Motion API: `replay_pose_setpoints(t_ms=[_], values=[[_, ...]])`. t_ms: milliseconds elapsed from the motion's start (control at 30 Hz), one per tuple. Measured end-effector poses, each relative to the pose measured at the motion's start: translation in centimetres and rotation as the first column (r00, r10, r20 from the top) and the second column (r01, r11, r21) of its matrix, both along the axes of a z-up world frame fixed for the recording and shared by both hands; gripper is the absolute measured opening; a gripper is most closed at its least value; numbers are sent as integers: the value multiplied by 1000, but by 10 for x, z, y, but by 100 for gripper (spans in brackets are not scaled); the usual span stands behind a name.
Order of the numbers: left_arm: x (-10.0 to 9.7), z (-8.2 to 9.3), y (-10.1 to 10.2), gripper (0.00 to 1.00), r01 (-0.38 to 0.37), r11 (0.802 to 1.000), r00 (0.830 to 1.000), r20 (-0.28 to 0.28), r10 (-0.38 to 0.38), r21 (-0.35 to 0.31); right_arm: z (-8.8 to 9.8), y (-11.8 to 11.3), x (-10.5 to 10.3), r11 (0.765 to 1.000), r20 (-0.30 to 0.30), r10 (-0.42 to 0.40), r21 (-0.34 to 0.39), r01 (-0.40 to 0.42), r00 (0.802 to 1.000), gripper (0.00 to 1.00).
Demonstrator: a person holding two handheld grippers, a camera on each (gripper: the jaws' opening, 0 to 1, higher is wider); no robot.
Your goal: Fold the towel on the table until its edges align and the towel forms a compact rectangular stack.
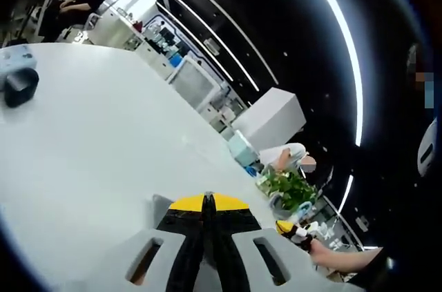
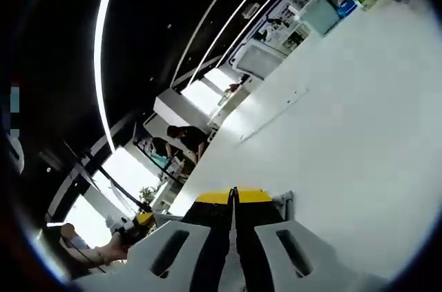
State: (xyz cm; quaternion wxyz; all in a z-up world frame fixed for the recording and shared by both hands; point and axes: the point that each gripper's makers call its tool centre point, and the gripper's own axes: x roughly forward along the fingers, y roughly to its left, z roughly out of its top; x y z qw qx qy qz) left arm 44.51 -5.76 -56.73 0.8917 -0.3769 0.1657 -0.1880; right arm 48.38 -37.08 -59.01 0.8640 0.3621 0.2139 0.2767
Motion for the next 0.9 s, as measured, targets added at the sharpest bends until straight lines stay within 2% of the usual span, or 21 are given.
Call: replay_pose_setpoints(t_ms=[133, 167, 200, 233, 333, 400, 500, 600, 700, 767, 800, 900], values=[[0, 0, 0, 2, -1, 1000, 1000, -4, 1, -2, -16, 0, 6, 998, -3, 7, -63, -7, 1000, 0], [0, -1, 0, 2, 0, 1000, 1000, -5, 0, -2, -22, -2, 6, 994, -7, 5, -105, -6, 1000, 0], [0, -1, 0, 2, 0, 1000, 1000, -6, 0, 0, -24, -1, 7, 993, -8, 6, -114, -7, 1000, 3], [0, -1, 0, 2, 1, 1000, 1000, -8, -1, -1, -24, 1, 7, 995, -10, 9, -103, -10, 1000, 6], [1, -4, 1, 2, -2, 1000, 1000, -14, 2, -1, -24, 2, 9, 992, 7, 14, -122, -13, 1000, 4], [1, -5, 2, 2, -5, 1000, 1000, -19, 5, 2, -24, 5, 13, 993, 13, 7, -116, -6, 1000, 5], [3, -9, 5, 2, -4, 1000, 1000, -26, 4, -1, -26, 6, 22, 994, -7, -22, -108, 21, 1000, 10], [4, -14, 7, 2, -7, 1000, 999, -42, 7, 3, -34, 8, 25, 988, -18, -18, -155, 15, 1000, 8], [6, -21, 12, 2, -12, 1000, 999, -52, 12, -1, -40, 11, 27, 985, -35, -2, -172, -4, 999, 7], [8, -23, 13, 2, -10, 1000, 998, -55, 9, -6, -48, 12, 26, 972, -47, 20, -232, -30, 999, 4], [9, -24, 13, 2, -10, 1000, 998, -58, 9, -6, -48, 14, 25, 970, -41, 34, -239, -43, 999, 0], [9, -24, 13, 2, -14, 1000, 998, -63, 14, -6, -46, 12, 27, 977, -40, 32, -208, -40, 999, 0]])
